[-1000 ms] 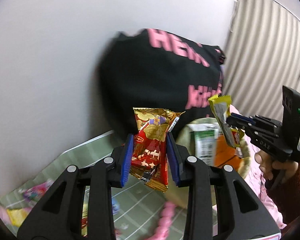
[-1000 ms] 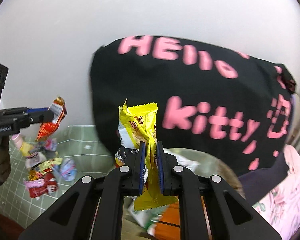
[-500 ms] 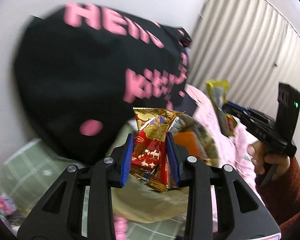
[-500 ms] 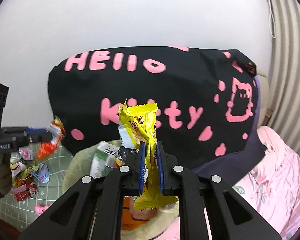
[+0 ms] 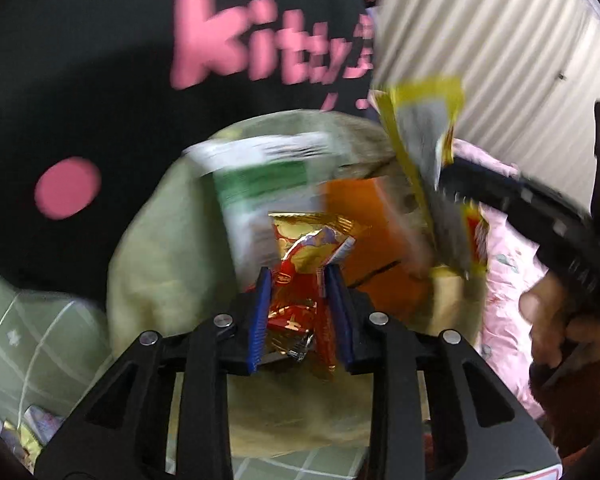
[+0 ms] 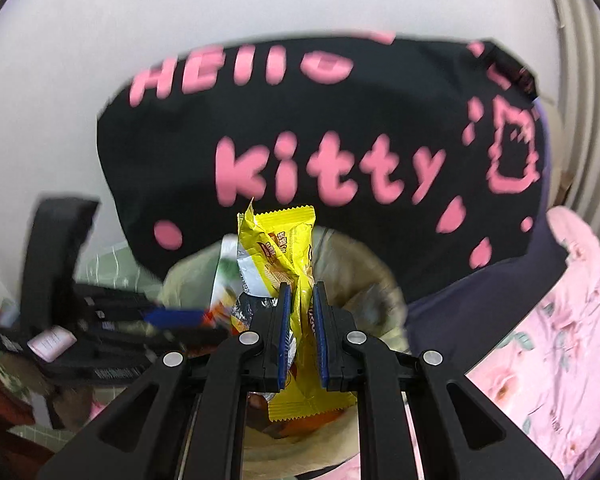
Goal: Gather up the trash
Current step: 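Carry both wrappers over the yellow trash bag with both tools, then open both tools to drop the wrappers into the yellow bag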
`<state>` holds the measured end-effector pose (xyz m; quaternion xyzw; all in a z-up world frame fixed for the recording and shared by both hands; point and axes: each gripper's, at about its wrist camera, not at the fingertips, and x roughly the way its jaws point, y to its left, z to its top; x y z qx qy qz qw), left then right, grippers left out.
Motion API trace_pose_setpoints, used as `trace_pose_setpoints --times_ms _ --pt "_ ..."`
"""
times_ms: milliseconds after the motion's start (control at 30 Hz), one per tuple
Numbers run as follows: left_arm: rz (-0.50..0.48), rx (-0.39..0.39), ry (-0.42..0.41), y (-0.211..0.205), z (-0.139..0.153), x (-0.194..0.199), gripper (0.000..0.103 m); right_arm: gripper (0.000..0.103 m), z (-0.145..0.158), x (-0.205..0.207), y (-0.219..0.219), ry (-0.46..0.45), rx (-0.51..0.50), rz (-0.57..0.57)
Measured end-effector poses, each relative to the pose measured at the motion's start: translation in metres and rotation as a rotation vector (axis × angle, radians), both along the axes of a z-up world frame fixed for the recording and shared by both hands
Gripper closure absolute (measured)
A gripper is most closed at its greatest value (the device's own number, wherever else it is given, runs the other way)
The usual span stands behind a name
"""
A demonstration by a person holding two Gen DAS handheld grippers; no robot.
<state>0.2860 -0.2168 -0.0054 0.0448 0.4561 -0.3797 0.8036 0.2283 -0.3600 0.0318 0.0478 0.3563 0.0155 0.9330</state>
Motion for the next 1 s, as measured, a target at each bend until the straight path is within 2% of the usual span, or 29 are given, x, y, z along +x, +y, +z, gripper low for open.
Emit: trace_pose_setpoints --times_ms 100,200,433,700,833,933,1000 --pt "0.015 -0.025 0.027 0.014 -0.003 0.003 0.077 0.091 -0.022 0.015 0.011 0.070 -0.075 0.008" --pt "0.012 -0.030 0.018 0.019 0.000 0.004 0.077 0.091 -0.029 0.021 0.013 0.103 -0.115 0.006" --pt "-0.007 -0.051 0.022 0.013 0.001 0.009 0.077 0.091 -0.033 0.019 0.016 0.148 -0.129 0.019" --pt "-0.042 -0.079 0.049 -0.002 -0.001 0.011 0.075 0.091 -0.024 0.003 0.002 0.098 -0.066 -0.045" --pt "-0.019 -0.138 0.061 0.009 0.009 0.014 0.068 0.090 -0.022 -0.003 -0.002 0.077 -0.040 -0.048" --pt "-0.004 -0.177 0.076 0.017 0.014 0.016 0.062 0.086 -0.020 -0.007 -0.001 0.064 -0.050 -0.054" --pt "0.006 -0.200 0.075 0.021 0.019 0.016 0.057 0.078 -0.018 -0.010 -0.002 0.057 -0.054 -0.061"
